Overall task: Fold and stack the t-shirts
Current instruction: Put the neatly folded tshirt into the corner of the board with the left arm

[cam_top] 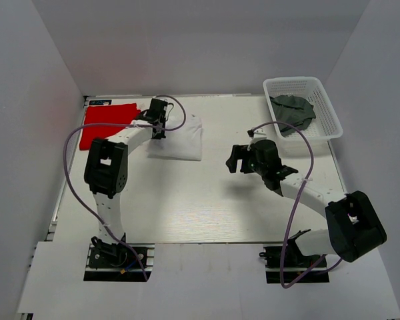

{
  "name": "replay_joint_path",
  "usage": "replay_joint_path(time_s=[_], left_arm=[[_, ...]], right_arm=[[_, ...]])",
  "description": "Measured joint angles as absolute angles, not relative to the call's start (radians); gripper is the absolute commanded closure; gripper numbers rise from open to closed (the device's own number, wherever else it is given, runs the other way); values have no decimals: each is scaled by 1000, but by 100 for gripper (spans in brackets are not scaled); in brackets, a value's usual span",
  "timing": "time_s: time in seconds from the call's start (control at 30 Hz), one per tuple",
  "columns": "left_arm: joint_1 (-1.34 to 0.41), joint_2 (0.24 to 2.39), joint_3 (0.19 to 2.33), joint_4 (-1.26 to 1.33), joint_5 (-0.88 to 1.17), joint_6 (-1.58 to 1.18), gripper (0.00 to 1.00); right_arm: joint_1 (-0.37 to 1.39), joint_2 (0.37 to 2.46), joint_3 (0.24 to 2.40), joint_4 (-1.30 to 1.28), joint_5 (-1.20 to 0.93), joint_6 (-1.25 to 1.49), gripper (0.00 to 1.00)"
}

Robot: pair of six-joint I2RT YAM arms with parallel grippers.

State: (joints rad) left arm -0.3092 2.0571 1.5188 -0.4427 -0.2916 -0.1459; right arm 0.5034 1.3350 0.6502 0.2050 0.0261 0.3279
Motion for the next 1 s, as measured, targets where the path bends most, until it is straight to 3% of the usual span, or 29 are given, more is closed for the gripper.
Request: replay_joint_path(time_s=[0.3, 1.0], left_arm=[[-292, 1866, 1420, -228, -556, 128, 100], [-220, 1808, 1499, -209, -587, 340, 100]], right_arm=[[500, 1370, 650, 233, 30, 323, 10], [498, 1475, 679, 230, 13, 310, 10]])
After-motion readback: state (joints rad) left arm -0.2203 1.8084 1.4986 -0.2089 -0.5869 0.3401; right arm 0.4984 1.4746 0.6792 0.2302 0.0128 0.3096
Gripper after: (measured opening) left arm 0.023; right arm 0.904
